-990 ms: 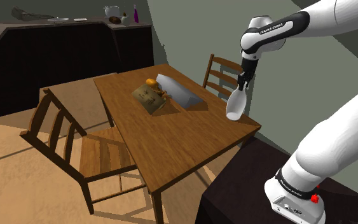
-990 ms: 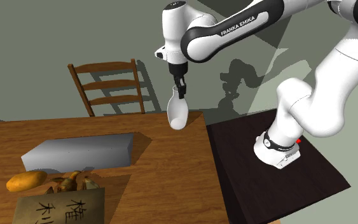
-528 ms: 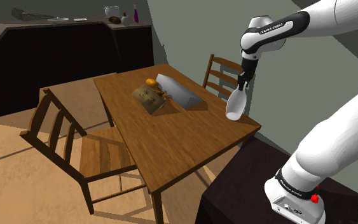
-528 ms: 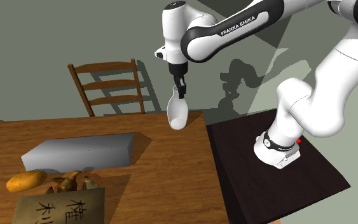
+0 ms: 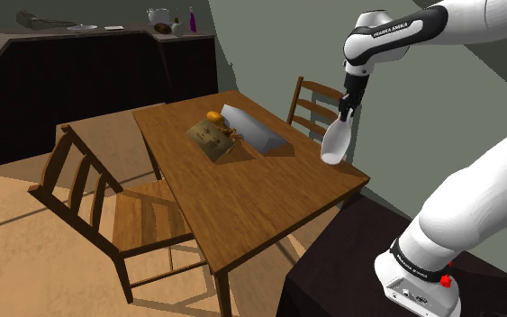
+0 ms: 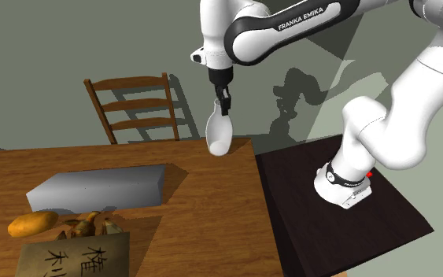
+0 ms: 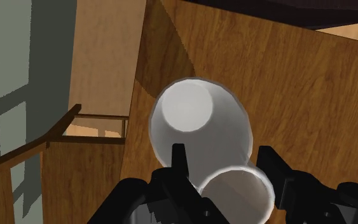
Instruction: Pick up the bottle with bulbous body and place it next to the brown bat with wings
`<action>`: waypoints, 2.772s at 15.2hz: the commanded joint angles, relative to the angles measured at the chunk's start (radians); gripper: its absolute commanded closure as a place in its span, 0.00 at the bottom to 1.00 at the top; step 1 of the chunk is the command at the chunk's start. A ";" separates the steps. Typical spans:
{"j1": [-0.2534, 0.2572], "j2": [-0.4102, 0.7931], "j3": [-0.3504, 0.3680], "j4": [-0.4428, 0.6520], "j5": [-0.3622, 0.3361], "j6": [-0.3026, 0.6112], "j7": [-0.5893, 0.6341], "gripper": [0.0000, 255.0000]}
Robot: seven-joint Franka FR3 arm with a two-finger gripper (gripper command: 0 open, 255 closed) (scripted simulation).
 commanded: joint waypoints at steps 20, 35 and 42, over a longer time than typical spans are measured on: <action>0.008 -0.027 0.021 0.259 0.004 -0.285 -0.004 1.00; 0.014 0.017 0.023 0.505 0.021 -0.489 -0.022 1.00; 0.014 0.058 0.017 0.646 0.034 -0.590 -0.038 1.00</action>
